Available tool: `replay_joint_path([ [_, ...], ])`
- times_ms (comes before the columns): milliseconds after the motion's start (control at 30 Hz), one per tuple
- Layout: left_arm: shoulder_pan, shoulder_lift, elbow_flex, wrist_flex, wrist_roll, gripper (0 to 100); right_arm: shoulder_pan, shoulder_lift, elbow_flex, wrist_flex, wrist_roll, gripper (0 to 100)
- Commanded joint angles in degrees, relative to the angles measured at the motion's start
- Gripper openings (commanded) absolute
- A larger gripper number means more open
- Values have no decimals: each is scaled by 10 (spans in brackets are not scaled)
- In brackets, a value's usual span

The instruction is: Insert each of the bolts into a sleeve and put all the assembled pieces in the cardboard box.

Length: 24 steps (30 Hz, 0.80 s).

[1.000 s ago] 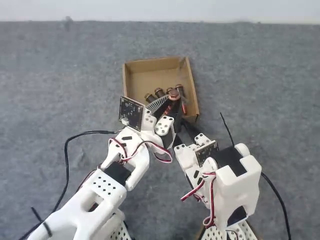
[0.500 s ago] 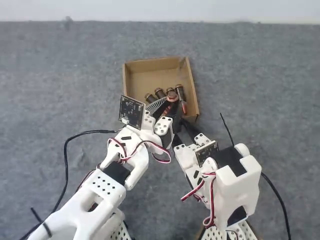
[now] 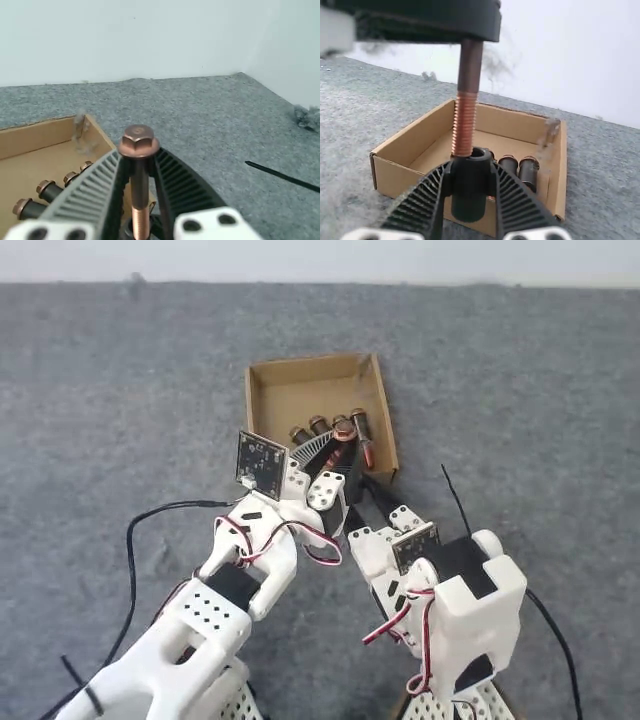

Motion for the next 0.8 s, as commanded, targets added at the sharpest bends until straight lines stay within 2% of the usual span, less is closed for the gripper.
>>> replay_joint_path([
  [0, 0, -25, -35, -19, 5, 11, 2, -34, 16, -16, 7, 6],
  [233, -24, 18, -85, -19, 6, 11, 1, -34, 16, -15, 7, 6],
  [400, -4, 67, -97, -19, 6, 11, 1, -34, 16, -15, 7, 6],
  [767, -3, 55, -80, -19, 6, 11, 11, -36, 16, -15, 7, 6],
])
